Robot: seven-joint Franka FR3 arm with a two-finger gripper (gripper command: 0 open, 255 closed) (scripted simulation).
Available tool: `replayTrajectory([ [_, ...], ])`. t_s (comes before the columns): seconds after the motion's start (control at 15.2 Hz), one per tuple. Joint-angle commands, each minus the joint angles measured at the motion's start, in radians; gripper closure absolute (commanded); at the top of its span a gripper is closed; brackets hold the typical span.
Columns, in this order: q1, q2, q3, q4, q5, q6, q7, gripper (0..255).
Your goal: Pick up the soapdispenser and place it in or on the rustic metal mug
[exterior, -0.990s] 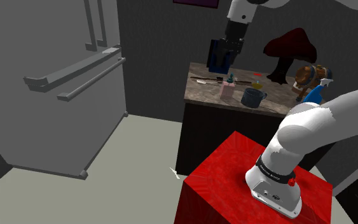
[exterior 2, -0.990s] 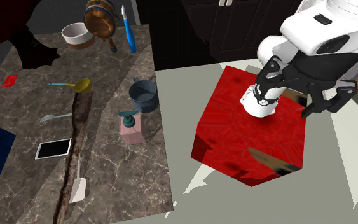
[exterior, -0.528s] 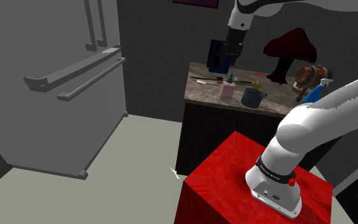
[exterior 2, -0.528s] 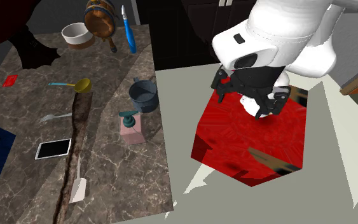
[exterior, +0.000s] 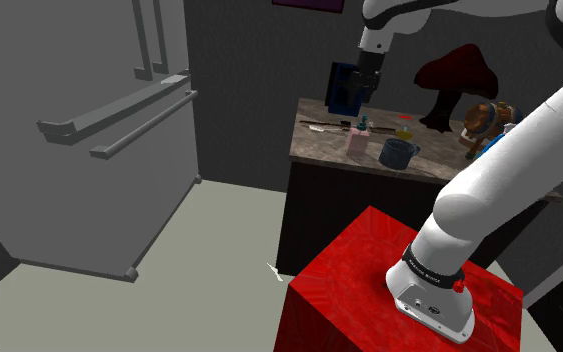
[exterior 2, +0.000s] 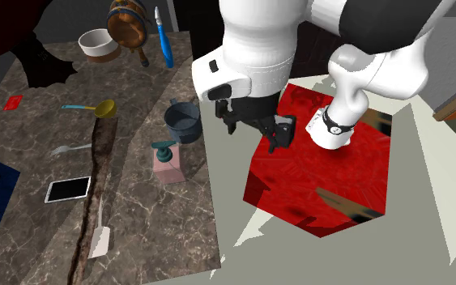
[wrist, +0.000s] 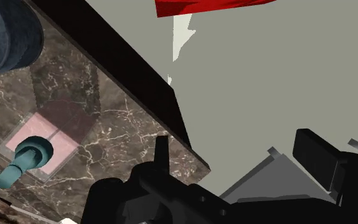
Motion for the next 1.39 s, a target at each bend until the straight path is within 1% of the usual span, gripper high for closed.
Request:
replayTrajectory([
  [0.0, -0.01, 0.067, -0.036, 0.04, 0.012, 0.013, -0.055, 0],
  [0.33, -0.042, 0.26, -0.109, 0.19, 0.073, 0.015, -0.188, 0],
  [0.53, -0.077, 0.386, -0.137, 0.297, 0.124, 0.002, -0.267, 0],
  [0.86, -0.166, 0.608, -0.156, 0.513, 0.215, -0.046, -0.383, 0],
  [1.06, -0.236, 0.748, -0.151, 0.673, 0.265, -0.095, -0.435, 0],
  [1.19, -0.291, 0.847, -0.142, 0.799, 0.295, -0.137, -0.462, 0],
  [1.25, -0.295, 0.853, -0.14, 0.807, 0.297, -0.139, -0.462, 0],
  [1.32, -0.292, 0.851, -0.14, 0.79, 0.296, -0.125, -0.463, 0],
])
